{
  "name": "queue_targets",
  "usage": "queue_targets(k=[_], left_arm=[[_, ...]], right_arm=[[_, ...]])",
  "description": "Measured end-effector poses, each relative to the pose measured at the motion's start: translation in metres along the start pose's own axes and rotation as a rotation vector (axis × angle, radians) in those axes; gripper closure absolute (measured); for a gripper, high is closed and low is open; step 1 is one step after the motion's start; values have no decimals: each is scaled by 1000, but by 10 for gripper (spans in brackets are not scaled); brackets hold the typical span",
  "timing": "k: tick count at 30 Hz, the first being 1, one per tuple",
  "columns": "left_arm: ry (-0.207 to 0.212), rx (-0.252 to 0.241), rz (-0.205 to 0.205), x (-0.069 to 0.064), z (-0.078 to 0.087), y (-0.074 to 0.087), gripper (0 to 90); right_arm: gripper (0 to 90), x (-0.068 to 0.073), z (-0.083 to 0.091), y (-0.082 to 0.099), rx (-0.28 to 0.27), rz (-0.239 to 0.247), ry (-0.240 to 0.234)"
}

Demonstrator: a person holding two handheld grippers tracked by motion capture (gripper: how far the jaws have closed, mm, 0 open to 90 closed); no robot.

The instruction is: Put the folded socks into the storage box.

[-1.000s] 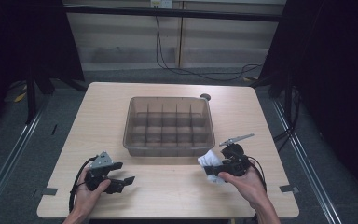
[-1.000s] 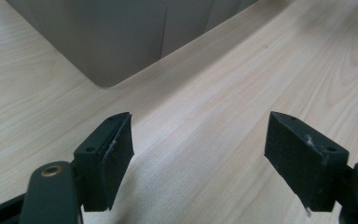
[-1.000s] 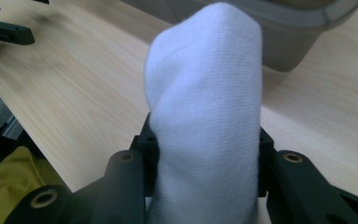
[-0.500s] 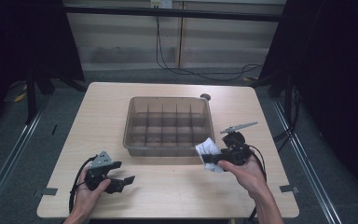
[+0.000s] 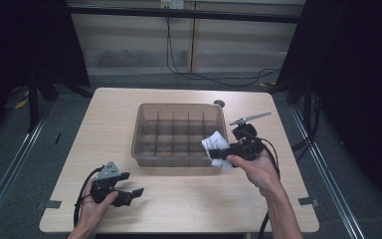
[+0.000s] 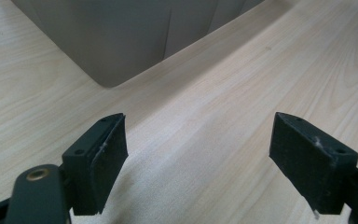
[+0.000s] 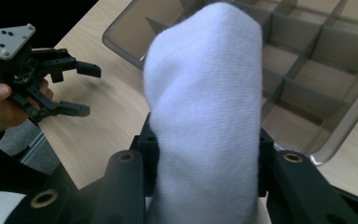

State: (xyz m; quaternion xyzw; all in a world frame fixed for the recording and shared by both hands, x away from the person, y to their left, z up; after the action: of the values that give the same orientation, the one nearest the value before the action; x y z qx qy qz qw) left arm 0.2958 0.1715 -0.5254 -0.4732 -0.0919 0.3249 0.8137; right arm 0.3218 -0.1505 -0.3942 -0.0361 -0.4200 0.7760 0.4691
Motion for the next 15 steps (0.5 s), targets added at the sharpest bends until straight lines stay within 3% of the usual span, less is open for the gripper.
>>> queue_targets(k=[8, 15], left_arm=[[2, 2, 0, 0, 0, 0, 189], [3, 2, -3, 0, -1, 0, 189]], right_arm=[[605, -4, -10, -24, -17, 4, -10], [605, -14, -26, -40, 6, 16, 28]])
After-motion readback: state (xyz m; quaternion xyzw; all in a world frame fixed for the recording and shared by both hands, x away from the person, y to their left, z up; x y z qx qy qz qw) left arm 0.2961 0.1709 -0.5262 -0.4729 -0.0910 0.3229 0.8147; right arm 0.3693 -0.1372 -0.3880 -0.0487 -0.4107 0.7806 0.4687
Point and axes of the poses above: each handheld gripper's, and its own axes: z roughly backward along the jaws, y roughly out of its underside, x roughly to its left, the point moved 6 cm from there along -z, roughly forward along the jaws, and after that the axes turned 6 degrees about -x, right-handed, at the moved point
